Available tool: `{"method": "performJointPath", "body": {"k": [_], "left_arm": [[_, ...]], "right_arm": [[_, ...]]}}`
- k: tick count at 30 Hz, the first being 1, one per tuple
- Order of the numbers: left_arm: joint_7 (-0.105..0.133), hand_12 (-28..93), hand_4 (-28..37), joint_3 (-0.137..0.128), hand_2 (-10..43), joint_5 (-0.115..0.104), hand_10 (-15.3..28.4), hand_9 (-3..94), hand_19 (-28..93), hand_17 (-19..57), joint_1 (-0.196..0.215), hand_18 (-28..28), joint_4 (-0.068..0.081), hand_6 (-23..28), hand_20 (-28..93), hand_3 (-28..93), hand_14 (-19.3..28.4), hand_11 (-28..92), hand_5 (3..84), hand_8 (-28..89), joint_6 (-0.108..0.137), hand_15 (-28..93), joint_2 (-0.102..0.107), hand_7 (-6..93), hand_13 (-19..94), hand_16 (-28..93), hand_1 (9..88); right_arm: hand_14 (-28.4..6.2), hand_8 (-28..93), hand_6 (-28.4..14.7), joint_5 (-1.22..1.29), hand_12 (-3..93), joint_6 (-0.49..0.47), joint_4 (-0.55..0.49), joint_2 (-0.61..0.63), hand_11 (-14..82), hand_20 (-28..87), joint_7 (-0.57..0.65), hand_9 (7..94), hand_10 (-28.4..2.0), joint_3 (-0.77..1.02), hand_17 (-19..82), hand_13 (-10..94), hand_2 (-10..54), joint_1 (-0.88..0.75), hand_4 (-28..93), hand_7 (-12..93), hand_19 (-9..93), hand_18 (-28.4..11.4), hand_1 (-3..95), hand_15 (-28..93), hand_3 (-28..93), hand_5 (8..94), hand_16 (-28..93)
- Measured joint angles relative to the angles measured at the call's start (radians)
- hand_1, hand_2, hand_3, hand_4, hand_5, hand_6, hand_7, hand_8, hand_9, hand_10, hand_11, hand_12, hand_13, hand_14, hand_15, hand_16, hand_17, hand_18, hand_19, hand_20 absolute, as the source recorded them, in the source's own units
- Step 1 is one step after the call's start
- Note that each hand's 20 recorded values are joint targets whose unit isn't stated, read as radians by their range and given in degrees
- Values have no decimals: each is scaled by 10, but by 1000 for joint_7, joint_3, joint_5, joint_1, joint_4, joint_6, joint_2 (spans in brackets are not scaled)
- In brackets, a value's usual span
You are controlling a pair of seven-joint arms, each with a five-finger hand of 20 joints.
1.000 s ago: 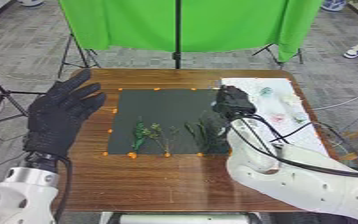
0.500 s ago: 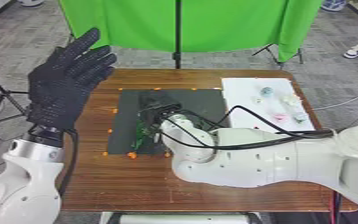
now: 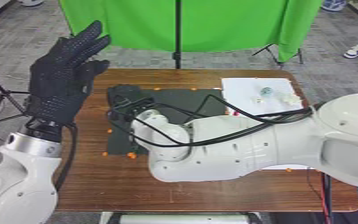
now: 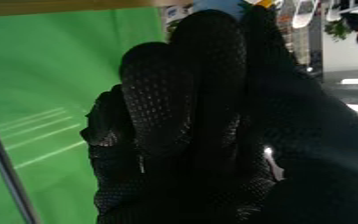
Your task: Arrange flowers
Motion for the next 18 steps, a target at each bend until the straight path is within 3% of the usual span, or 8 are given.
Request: {"method": "performJointPath", "body": {"k": [2, 4, 6, 7, 9, 11, 16, 18], "left_arm": [[29, 66, -265, 5, 106, -5, 284, 236, 932, 181, 1, -66, 0, 168, -283, 678, 12, 102, 342, -65, 1, 929, 13, -19, 575, -171, 235], [63, 80, -267, 9, 103, -9, 284, 245, 932, 111, 3, 40, 0, 160, -163, 687, 131, 91, 343, -58, 1, 929, 28, -16, 452, -210, 228], [93, 86, -271, 13, 99, -14, 284, 249, 932, 64, 4, 101, 0, 156, -101, 699, 253, 84, 345, -56, 4, 836, 43, -15, 265, -270, 222], [106, 86, -272, 15, 99, -17, 284, 246, 932, 51, 3, 117, 0, 155, -94, 702, 276, 79, 345, -56, 6, 806, 50, -15, 218, -280, 221], [119, 88, -272, 22, 99, -21, 284, 246, 932, 34, 2, 130, 0, 154, -100, 702, 283, 76, 345, -55, 10, 798, 62, -16, 199, -282, 220], [125, 88, -271, 26, 100, -24, 284, 231, 932, 52, 1, 92, 0, 155, -86, 697, 284, 65, 334, -58, 11, 861, 69, -20, 222, -282, 221], [129, 83, -266, 30, 98, -26, 284, 238, 932, 41, -2, 112, 0, 153, -152, 698, 284, 93, 338, -57, 13, 837, 72, -19, 203, -282, 219], [134, 79, -266, 30, 99, -26, 284, 225, 932, 74, 0, 71, 0, 161, -138, 695, 284, 71, 329, -61, 14, 893, 72, -23, 222, -282, 220]], "right_arm": [[-31, -97, 72, 2, 214, 0, 0, -5, 390, 342, 2, 901, -52, -26, 401, 804, -95, 14, -283, 306, 932, -175, 525, 671, 664, 808, 199], [-31, -104, 77, 8, 207, 0, 2, -11, 393, 342, 2, 902, -52, -52, 400, 804, -95, 26, -283, 304, 932, -173, 523, 672, 661, 808, 199], [-30, -109, 82, 18, 203, 1, 4, -16, 395, 341, 0, 902, -51, -71, 397, 804, -95, 35, -283, 297, 932, -173, 521, 672, 645, 806, 200], [-29, -110, 84, 23, 202, 1, 4, -19, 396, 340, -2, 902, -51, -79, 396, 804, -95, 39, -283, 294, 932, -172, 520, 672, 640, 804, 200], [-29, -114, 86, 30, 199, 0, 5, -25, 396, 338, -5, 902, -50, -90, 396, 804, -94, 46, -283, 290, 932, -172, 522, 671, 627, 801, 201], [-25, -118, 89, 36, 198, -2, 6, -30, 397, 336, -5, 901, -49, -98, 396, 803, -90, 51, -283, 289, 932, -172, 523, 670, 618, 797, 201], [-25, -134, 92, 45, 196, -16, 9, -36, 395, 333, -3, 899, -49, -102, 392, 801, -85, 57, -283, 288, 932, -172, 530, 670, 585, 772, 203], [-19, -142, 94, 49, 196, -24, 9, -36, 396, 330, -3, 897, -45, -102, 392, 801, -83, 58, -283, 297, 932, -170, 531, 668, 569, 762, 203]]}}
